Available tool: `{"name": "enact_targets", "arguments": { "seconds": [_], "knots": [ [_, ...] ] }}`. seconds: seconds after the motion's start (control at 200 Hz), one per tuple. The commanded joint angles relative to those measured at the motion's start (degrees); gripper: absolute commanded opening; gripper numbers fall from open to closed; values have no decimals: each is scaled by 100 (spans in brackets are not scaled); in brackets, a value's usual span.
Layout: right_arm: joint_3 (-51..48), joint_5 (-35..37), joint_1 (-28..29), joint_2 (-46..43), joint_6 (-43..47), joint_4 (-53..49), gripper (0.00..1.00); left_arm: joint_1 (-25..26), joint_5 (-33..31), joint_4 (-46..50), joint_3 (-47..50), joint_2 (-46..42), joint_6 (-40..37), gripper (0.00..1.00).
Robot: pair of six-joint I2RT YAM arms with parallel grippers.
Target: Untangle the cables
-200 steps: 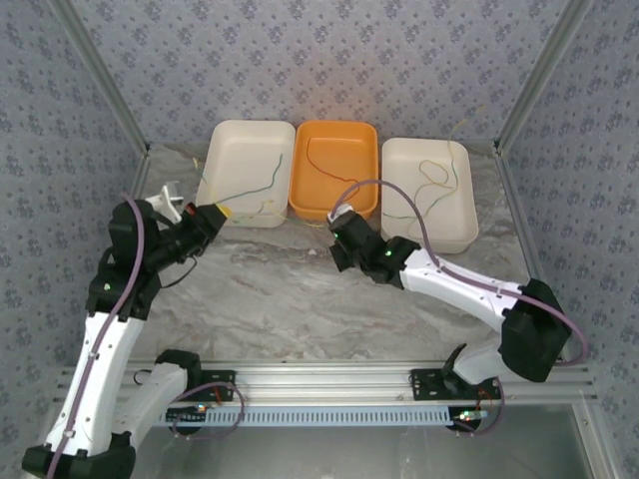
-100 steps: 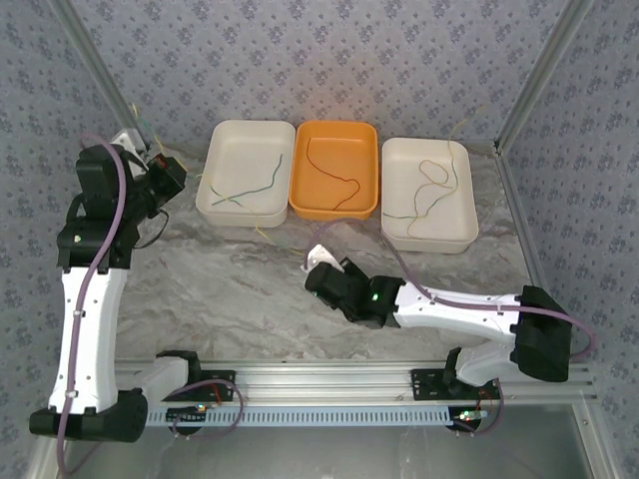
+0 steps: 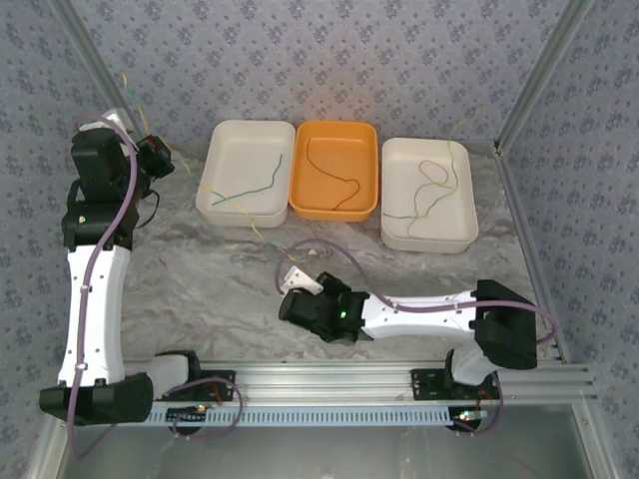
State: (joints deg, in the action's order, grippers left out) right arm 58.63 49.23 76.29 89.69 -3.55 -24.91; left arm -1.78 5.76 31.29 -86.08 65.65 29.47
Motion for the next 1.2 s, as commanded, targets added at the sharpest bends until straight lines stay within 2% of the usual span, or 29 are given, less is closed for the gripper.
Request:
{"name": "enact_targets", "arguments": {
  "seconds": [0.0, 0.12, 0.18, 0.245, 0.4, 0.46, 0.615, 0.685, 0.784, 0.899, 1.194],
  "knots": [
    [-133, 165, 15, 175, 180, -981, 0, -224, 442, -2104, -28, -256, 392, 0],
    [101, -4, 23, -118, 447, -544, 0, -225, 1532, -3241, 602, -321, 1047, 0],
    [237, -337, -37, -337, 630, -413, 14, -216, 1860, -3751, 860, -292, 1296, 0],
    [466, -807, -133, -541, 780, -424, 23, -193, 2112, -4029, 977, -218, 1476, 0],
    [769, -2292, -359, -1166, 975, -410, 43, -28, 2352, -4199, 968, -78, 1348, 0],
    [840, -2847, -484, -1452, 931, -406, 46, 13, 2367, -4123, 903, -35, 1252, 0],
    [915, -3558, -967, -2115, 680, -36, 49, 209, 2486, -3892, 812, -2, 1013, 0],
    [1315, -3850, -1302, -2243, 604, 200, 50, 379, 2521, -3729, 783, -17, 851, 0],
    [1857, -4221, -1754, -2096, 575, 412, 53, 674, 2592, -3342, 688, -17, 646, 0],
    [2839, -4878, -2250, -1488, 547, 316, 56, 1090, 2609, -3070, 698, -51, 407, 0],
    [4242, -5333, -2592, -229, 971, 61, 60, 1974, 2194, -2703, 764, -22, -75, 0]
  ]
}}
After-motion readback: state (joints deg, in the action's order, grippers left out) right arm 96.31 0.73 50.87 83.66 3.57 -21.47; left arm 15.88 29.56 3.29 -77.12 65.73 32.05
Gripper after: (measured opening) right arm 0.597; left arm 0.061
